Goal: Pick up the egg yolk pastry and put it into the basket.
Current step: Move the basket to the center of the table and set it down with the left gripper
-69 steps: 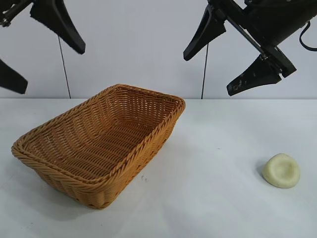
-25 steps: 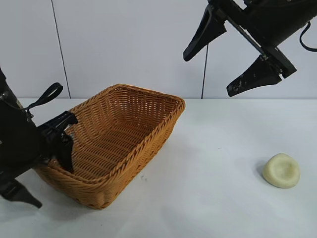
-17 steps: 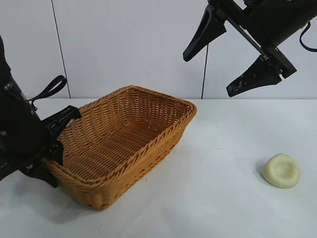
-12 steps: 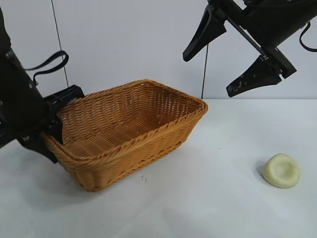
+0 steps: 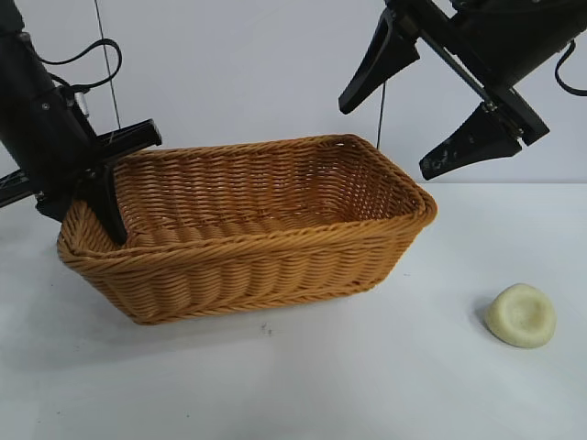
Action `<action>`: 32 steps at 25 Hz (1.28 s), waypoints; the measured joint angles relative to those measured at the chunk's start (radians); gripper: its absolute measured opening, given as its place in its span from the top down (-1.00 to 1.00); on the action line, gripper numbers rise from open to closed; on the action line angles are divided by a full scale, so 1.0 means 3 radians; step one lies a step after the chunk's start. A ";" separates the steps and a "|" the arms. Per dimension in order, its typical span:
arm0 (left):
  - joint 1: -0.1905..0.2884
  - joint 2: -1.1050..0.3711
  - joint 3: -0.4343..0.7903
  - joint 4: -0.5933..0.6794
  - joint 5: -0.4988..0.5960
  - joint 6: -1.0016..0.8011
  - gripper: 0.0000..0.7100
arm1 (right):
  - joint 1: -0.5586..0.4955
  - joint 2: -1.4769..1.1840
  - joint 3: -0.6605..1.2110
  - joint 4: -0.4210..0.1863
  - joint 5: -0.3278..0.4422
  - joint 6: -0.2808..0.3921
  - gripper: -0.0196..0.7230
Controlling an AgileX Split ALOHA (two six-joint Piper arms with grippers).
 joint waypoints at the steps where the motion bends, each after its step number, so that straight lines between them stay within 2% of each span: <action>1: 0.0000 0.0010 0.0003 0.0000 -0.0019 0.0004 0.76 | 0.0000 0.0000 0.0000 0.0000 0.0000 0.0000 -0.92; 16: 0.0000 0.0371 0.0022 -0.0004 -0.0293 0.0155 0.73 | 0.0000 0.0000 0.0000 0.0000 0.0000 0.0000 -0.92; 18: 0.0000 0.0372 0.0022 -0.0015 -0.0296 0.0155 0.58 | 0.0000 0.0000 0.0000 0.0000 0.0000 0.0000 -0.92; 19: 0.0000 0.0372 0.0022 -0.0029 -0.0296 0.0155 0.40 | 0.0000 0.0000 0.0000 0.0000 0.0000 0.0000 -0.92; 23: 0.0000 0.0372 0.0022 -0.0049 -0.0296 0.0155 -0.56 | 0.0000 0.0000 0.0000 0.0000 0.0000 0.0000 -0.92; 24: 0.0000 0.0372 0.0011 -0.0049 -0.0279 0.0155 -0.71 | 0.0000 0.0000 0.0000 0.0000 0.0000 0.0000 -0.92; 27: 0.0000 0.0337 -0.0070 -0.0049 -0.0146 0.0155 -0.89 | 0.0000 0.0000 0.0000 0.0000 0.0000 0.0000 -0.92; 32: 0.0000 0.0087 -0.0417 -0.0001 0.0139 0.0152 -0.95 | 0.0000 0.0000 0.0000 0.0004 0.0000 0.0000 -0.92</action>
